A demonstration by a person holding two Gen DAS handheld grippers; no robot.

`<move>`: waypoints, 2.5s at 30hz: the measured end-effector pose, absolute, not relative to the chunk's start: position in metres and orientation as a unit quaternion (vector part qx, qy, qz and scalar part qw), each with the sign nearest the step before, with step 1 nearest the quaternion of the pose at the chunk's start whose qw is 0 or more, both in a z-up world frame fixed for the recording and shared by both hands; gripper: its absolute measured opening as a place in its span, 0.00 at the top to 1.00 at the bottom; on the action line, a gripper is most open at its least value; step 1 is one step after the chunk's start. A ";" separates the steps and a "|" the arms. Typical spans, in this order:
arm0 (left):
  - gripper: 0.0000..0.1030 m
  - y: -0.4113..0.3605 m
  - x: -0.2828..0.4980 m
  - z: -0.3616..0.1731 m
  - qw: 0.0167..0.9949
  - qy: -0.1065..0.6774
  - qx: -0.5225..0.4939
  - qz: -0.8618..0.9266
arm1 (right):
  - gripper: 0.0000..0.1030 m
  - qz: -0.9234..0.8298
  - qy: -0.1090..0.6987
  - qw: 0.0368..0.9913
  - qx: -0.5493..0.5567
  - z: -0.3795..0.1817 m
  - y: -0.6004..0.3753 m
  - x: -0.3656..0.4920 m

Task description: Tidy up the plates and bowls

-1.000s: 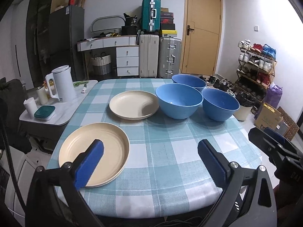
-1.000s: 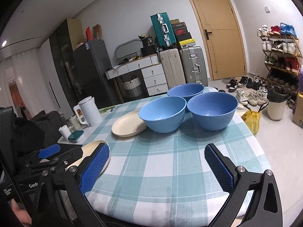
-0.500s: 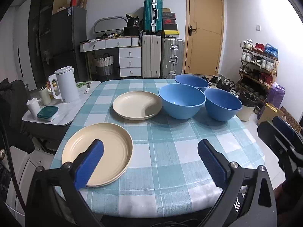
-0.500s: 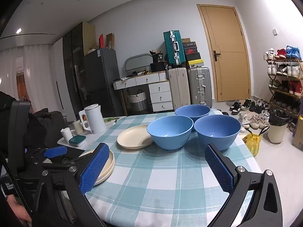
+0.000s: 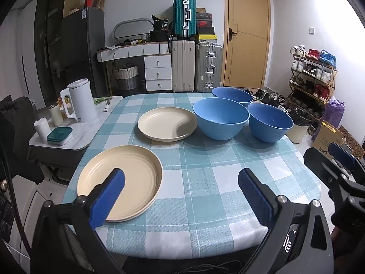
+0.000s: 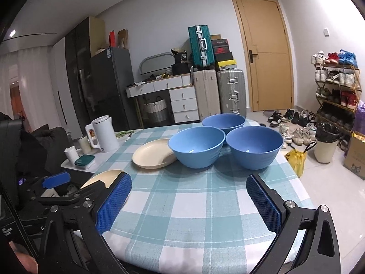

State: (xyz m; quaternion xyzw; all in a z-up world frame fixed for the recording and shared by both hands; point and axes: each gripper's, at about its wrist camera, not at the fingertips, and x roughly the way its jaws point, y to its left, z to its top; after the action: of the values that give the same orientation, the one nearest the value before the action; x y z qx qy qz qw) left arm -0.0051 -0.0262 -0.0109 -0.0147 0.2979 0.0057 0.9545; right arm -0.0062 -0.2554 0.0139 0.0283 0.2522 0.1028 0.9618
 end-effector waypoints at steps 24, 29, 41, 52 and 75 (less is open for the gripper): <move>0.02 -0.025 -0.001 -0.013 0.947 0.321 0.001 0.026 | 0.01 0.170 0.277 0.944 0.055 0.012 -0.248 -0.002; 0.02 -0.029 0.009 -0.015 0.946 0.324 0.011 0.023 | 0.01 0.124 0.208 0.970 0.016 0.016 -0.244 -0.013; 0.02 -0.023 0.052 -0.039 0.931 0.365 0.006 0.021 | 0.01 0.112 0.238 0.965 0.013 -0.008 -0.248 0.032; 0.02 -0.010 0.092 -0.041 0.917 0.399 -0.006 0.007 | 0.01 0.123 0.275 0.953 0.031 -0.018 -0.247 0.093; 0.02 0.076 0.210 0.007 0.865 0.498 -0.053 0.003 | 0.01 0.316 0.272 0.908 -0.037 0.086 -0.128 0.226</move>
State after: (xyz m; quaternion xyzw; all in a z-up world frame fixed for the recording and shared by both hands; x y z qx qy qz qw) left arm 0.2098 0.0757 0.0068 -0.0526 0.4983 0.0034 0.8654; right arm 0.2260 -0.1280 0.0863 -0.0373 0.2721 0.3157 0.9082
